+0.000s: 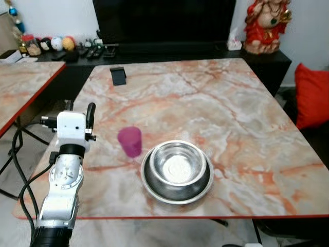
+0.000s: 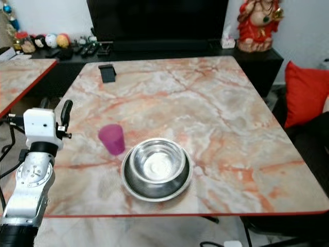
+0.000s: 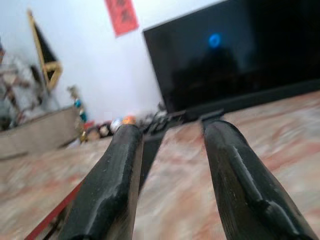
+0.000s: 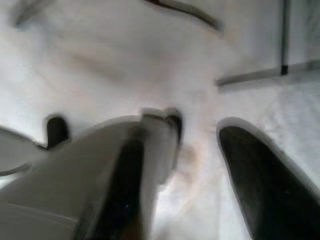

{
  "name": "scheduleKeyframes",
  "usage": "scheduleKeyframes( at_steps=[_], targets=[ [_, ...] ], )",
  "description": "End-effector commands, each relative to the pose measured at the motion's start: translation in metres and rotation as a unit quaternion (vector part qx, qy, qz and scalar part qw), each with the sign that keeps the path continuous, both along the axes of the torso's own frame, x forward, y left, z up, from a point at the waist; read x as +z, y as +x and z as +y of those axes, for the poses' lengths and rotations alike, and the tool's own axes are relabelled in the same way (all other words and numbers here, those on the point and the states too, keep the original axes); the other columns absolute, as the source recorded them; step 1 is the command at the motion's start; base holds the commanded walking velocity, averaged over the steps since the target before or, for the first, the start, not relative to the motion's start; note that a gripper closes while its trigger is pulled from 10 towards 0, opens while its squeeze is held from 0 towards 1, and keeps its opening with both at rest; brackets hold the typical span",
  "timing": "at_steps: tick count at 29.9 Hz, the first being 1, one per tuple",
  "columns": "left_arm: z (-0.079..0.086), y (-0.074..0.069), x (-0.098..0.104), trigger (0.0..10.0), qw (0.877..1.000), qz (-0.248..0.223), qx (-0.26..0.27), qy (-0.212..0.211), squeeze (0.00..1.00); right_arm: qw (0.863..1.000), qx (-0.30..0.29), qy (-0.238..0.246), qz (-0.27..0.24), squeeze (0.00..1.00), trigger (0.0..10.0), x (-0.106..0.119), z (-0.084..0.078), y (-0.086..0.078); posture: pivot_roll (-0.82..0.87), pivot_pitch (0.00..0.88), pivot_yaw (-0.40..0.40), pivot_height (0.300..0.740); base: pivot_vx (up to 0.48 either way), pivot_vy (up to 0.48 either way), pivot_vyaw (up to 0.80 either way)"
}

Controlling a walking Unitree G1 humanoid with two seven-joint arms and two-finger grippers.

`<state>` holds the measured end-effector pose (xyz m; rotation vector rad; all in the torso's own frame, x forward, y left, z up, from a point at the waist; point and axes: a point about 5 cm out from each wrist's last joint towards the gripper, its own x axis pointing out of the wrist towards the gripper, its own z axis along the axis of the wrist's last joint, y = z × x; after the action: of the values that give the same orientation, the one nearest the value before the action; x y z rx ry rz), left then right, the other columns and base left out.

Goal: Setting the table

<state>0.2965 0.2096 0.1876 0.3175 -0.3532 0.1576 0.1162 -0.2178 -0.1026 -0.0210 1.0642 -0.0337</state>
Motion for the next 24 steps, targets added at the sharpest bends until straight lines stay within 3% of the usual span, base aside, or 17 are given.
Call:
scheduleKeyframes(
  at_steps=[1,24],
  targets=[
    [-0.0037,0.0007,0.0048,10.0,1.0,-0.009,-0.003,-0.001,0.0,1.0,0.007,0.0,-0.001,0.0,10.0,0.0004,0.0011,0.0021,-0.04,0.0,0.035,0.732,0.0,0.42,0.0],
    [-0.0025,-0.001,0.0064,10.0,1.0,-0.011,0.006,-0.003,0.0,1.0,0.008,-0.001,-0.004,0.0,10.0,0.0014,0.0003,0.0052,-0.03,0.0,0.029,0.732,0.0,0.416,0.0]
  ],
)
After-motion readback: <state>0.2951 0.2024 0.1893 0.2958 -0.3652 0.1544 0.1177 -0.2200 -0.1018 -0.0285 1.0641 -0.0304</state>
